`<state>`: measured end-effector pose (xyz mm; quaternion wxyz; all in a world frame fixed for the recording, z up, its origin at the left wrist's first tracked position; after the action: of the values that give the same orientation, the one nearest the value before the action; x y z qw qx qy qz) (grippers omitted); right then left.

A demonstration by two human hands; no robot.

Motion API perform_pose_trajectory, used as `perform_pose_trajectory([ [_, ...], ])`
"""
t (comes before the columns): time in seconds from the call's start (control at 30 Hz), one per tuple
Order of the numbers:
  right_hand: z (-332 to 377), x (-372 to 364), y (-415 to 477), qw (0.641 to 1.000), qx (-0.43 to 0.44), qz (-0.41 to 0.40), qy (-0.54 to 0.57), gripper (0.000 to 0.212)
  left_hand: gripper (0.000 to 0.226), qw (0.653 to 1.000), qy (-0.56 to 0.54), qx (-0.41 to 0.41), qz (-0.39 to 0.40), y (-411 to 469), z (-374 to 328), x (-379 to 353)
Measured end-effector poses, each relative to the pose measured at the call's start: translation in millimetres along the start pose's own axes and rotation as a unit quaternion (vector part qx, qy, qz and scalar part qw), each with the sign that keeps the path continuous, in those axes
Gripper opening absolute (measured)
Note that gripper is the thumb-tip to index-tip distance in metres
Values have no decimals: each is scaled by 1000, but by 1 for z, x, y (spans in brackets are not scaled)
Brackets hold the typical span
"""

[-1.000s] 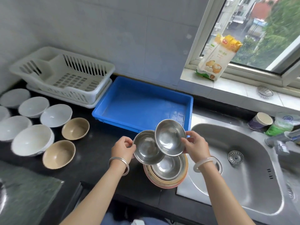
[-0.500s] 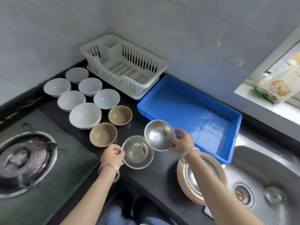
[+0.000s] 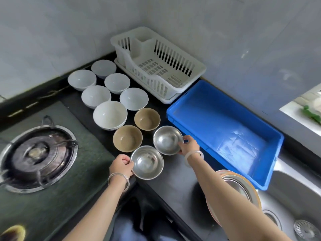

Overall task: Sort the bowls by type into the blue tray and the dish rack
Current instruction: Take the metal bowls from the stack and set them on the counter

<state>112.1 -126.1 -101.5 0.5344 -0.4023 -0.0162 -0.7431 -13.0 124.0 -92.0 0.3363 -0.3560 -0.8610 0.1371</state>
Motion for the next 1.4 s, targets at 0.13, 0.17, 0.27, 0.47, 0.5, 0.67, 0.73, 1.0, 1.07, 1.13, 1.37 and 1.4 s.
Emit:
perform_pose_trajectory([
  [0.13, -3, -5, 2, 1000, -22, -17, 10, 15, 16, 1000, 12, 2, 11, 4, 4, -1],
  [0.17, -3, -5, 2, 999, -28, -20, 16, 15, 16, 1000, 13, 2, 12, 5, 5, -1],
  [0.27, -5, -7, 2, 998, -45, -19, 37, 17, 16, 1000, 17, 5, 11, 6, 7, -1],
  [0.47, -4, -12, 0, 996, -62, -4, 64, 19, 15, 1000, 18, 6, 6, 9, 8, 0],
  [0.5, -4, -12, -1, 995, -68, -1, 69, 19, 14, 1000, 17, 5, 5, 9, 8, 0],
  [0.67, -4, -14, -2, 994, -79, 12, 77, 22, 18, 999, 33, -5, 8, 8, 5, 0],
  [0.73, -5, -15, -3, 993, -83, 18, 85, 26, 18, 999, 41, -11, 7, 7, 5, 0],
  [1.0, -4, -14, -5, 992, -87, 32, 85, 32, 16, 997, 66, -47, 0, 6, 3, 0],
  [1.07, -4, -14, -5, 991, -88, 37, 90, 32, 17, 995, 74, -64, -8, 4, 1, 0],
  [1.13, -5, -13, -6, 990, -94, 42, 100, 33, 21, 992, 92, -87, -17, 1, -2, 1],
  [1.37, -4, -10, -12, 992, -80, 61, 81, 33, 30, 966, 189, -174, -20, -7, -14, 0],
  [1.4, -3, -8, -13, 993, -72, 63, 72, 34, 31, 960, 208, -187, -19, -8, -16, 0],
])
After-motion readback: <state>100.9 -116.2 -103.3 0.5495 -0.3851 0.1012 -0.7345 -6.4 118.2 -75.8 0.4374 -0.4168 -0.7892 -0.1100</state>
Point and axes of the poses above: each hand's wrist, its own y-axis towards the middle knuckle, its own x-axis out of the back of the hand, z = x × y, the point moved 5 cm from there along y, towards the middle knuckle, and after that the axes turned 15 degrees about -z, right-handed, at the moved point
